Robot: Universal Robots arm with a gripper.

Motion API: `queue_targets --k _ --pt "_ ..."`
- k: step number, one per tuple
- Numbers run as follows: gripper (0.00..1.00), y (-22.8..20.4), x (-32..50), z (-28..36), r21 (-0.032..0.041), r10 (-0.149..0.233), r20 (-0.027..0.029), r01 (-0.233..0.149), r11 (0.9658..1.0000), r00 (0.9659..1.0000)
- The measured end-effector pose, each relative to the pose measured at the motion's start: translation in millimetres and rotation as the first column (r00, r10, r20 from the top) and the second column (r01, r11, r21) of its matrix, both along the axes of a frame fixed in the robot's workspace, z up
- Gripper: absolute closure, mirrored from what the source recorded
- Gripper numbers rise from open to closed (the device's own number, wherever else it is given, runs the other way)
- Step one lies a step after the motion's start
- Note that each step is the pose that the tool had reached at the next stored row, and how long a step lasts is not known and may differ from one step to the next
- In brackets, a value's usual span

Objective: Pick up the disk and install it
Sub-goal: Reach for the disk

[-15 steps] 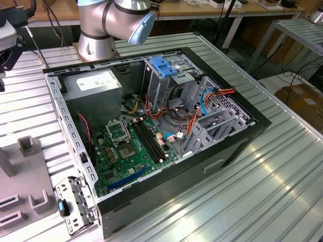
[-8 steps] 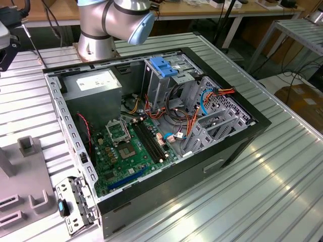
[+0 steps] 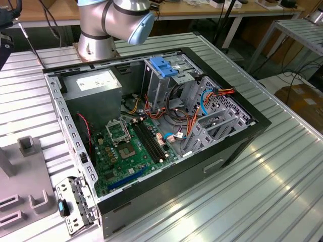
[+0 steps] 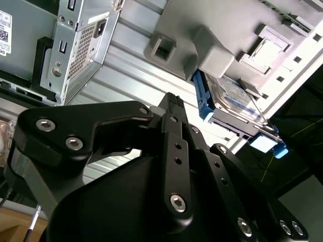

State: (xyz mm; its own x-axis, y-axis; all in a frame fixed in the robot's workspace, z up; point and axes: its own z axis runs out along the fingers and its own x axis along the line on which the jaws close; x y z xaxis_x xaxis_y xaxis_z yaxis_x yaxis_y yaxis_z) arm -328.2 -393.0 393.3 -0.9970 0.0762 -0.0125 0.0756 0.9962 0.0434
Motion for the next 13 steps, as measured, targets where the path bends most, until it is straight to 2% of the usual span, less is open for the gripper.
queue_targets --k 13 --pt "0.89 0.0 -11.0 0.0 0.0000 0.000 0.0000 0.000 1.0000 1.0000"
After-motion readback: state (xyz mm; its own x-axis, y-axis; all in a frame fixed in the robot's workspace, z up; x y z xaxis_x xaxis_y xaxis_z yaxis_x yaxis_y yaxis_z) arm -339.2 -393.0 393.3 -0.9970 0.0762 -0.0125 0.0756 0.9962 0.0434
